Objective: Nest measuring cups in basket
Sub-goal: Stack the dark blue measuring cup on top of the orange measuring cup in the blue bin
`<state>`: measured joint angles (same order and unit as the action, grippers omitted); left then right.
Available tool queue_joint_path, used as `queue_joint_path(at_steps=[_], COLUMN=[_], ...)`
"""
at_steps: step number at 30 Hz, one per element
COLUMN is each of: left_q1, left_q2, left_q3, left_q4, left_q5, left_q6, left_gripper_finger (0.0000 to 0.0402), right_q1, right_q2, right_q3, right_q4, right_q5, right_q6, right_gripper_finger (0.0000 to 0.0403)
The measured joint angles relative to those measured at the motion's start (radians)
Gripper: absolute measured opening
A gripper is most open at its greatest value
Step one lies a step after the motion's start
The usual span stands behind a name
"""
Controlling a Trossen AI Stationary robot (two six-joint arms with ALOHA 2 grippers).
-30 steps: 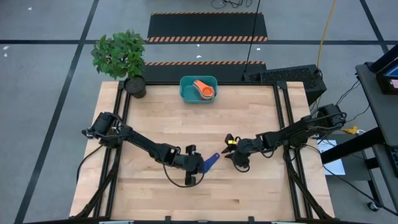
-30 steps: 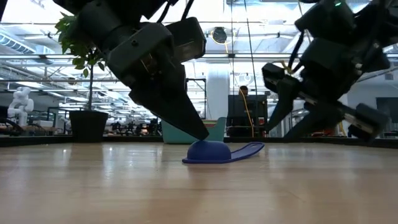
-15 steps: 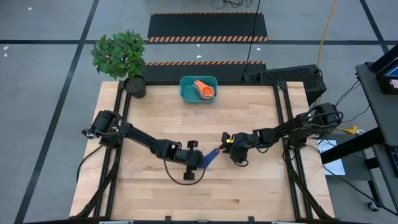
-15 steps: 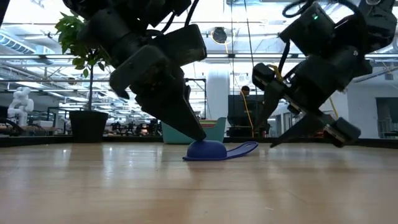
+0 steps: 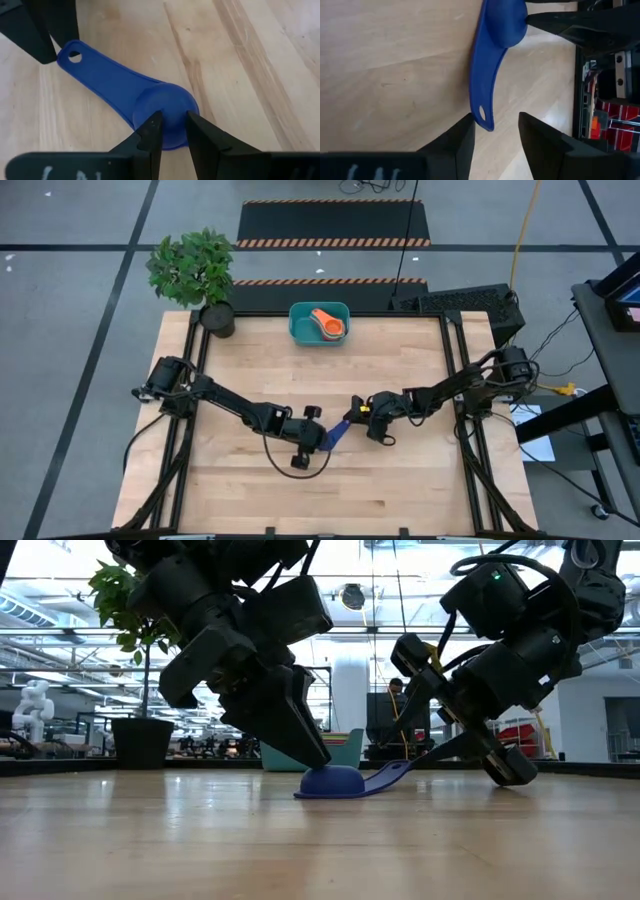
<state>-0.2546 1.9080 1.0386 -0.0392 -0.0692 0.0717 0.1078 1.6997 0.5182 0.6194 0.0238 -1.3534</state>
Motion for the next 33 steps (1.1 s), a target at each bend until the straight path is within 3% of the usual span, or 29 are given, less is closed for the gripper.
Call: queue_joint_path(at_steps=[12, 18, 22, 26, 33], left_q1=[0.026, 0.040, 0.042, 0.040, -0.006], left_q2=[0.001, -0.011, -0.049, -0.146, -0.326], left_q3=[-0.001, -0.002, -0.005, -0.008, -0.006], left_q4=[-0.016, -0.025, -0.058, -0.129, -0.312], left_q5=[-0.003, -0.003, -0.014, -0.113, -0.339], left_q6=[0.149, 0.179, 0.176, 0.128, 0.084], left_gripper_finger=[0.0085, 0.0085, 0.0085, 0.0085, 0.0086], right_q1=[-0.005, -0.005, -0.005, -0.006, -0.015], right_q2=[0.002, 0.003, 0.004, -0.003, -0.084], right_q3=[-0.001, 0.006, 0.010, 0.010, 0.005], right_q4=[-0.017, -0.024, -0.018, -0.006, -0.018], right_q5=[-0.056, -0.075, -0.075, -0.062, 0.006], right_q6=[-0.026, -0.029, -0.029, 0.043, 0.339], right_gripper_finger=[0.0079, 0.0013, 0.0008, 0.0002, 0.0001])
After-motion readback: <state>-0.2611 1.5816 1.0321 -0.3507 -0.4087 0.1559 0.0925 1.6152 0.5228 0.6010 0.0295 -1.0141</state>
